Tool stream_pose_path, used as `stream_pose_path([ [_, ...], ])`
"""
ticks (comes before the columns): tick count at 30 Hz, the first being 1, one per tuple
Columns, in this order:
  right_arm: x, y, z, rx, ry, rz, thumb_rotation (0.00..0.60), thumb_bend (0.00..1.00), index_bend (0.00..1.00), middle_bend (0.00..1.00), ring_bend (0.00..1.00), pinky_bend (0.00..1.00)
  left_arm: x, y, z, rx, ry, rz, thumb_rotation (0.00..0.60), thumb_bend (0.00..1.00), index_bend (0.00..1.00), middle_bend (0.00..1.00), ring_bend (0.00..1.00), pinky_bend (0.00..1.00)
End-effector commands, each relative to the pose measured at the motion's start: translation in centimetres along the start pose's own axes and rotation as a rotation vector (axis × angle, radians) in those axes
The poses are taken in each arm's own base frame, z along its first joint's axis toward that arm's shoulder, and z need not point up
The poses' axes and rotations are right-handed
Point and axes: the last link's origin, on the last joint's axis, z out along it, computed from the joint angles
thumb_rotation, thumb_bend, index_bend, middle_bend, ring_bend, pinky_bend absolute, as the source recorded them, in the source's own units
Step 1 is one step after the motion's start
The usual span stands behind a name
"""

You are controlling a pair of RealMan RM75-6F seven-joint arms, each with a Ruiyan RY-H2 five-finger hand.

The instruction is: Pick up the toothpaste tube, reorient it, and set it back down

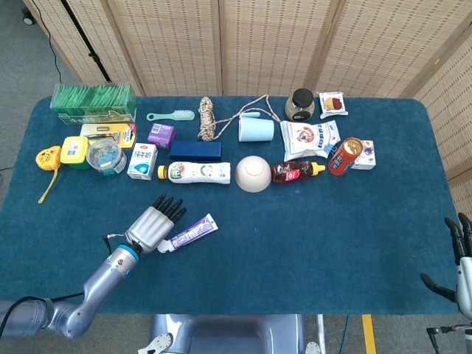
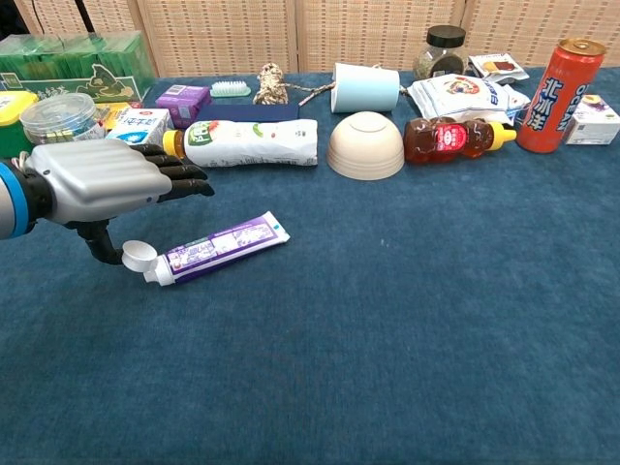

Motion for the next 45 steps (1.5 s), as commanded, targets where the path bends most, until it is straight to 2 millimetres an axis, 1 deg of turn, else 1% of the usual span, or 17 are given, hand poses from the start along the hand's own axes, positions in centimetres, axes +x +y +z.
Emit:
stream_pose_path([
  [1, 0.0, 0.0, 0.0, -0.002, 0.0, 0.0, 0.6, 0.0, 0.0, 0.0, 0.0, 0.0, -0.2, 0.4, 0.3, -0.004, -0.001, -0.001, 0.6, 0.28, 0.0, 0.0, 0.0, 0.0],
  [7, 0.0, 0.1, -0.1, -0.006, 0.002, 0.0, 0.6, 0.0, 0.0, 0.0, 0.0, 0.0, 0.3, 1.9, 0.6, -0.034, 0.035, -0.029, 0.6, 0.28, 0.0, 0.0, 0.0, 0.0],
  [14, 0.2, 0.4, -0.3, -0.015, 0.008, 0.001, 0.6, 0.0, 0.0, 0.0, 0.0, 0.0, 2.0, 3.8, 1.1, -0.075, 0.092, -0.048, 0.6, 0.28, 0.0, 0.0, 0.0, 0.0],
  [22, 0.4, 0.8, -0.6, -0.028, 0.015, 0.0, 0.6, 0.0, 0.0, 0.0, 0.0, 0.0, 3.9, 6.5, 2.0, -0.141, 0.129, -0.076, 0.6, 0.28, 0.0, 0.0, 0.0, 0.0],
  [28, 0.5, 0.8, -0.7, -0.031, 0.017, 0.0, 0.6, 0.0, 0.0, 0.0, 0.0, 0.0, 5.2, 8.6, 3.0, -0.175, 0.147, -0.123, 0.6, 0.28, 0.0, 0.0, 0.0, 0.0],
  [32, 0.5, 0.7, -0.7, -0.029, 0.017, -0.001, 0.6, 0.0, 0.0, 0.0, 0.0, 0.0, 5.7, 9.5, 4.0, -0.18, 0.153, -0.151, 0.6, 0.28, 0.0, 0.0, 0.0, 0.0],
  [37, 0.5, 0.6, -0.6, -0.027, 0.017, -0.003, 0.6, 0.0, 0.0, 0.0, 0.0, 0.0, 6.2, 9.2, 4.6, -0.178, 0.159, -0.163, 0.6, 0.28, 0.0, 0.0, 0.0, 0.0],
  [42, 0.4, 0.7, -0.7, -0.03, 0.014, -0.003, 0.6, 0.0, 0.0, 0.0, 0.0, 0.0, 6.2, 8.0, 4.7, -0.202, 0.152, -0.17, 0.6, 0.28, 0.0, 0.0, 0.0, 0.0],
  [45, 0.4, 0.6, -0.6, -0.029, 0.016, -0.003, 0.6, 0.0, 0.0, 0.0, 0.0, 0.0, 6.3, 7.5, 4.8, -0.235, 0.134, -0.21, 0.6, 0.28, 0.0, 0.0, 0.0, 0.0],
])
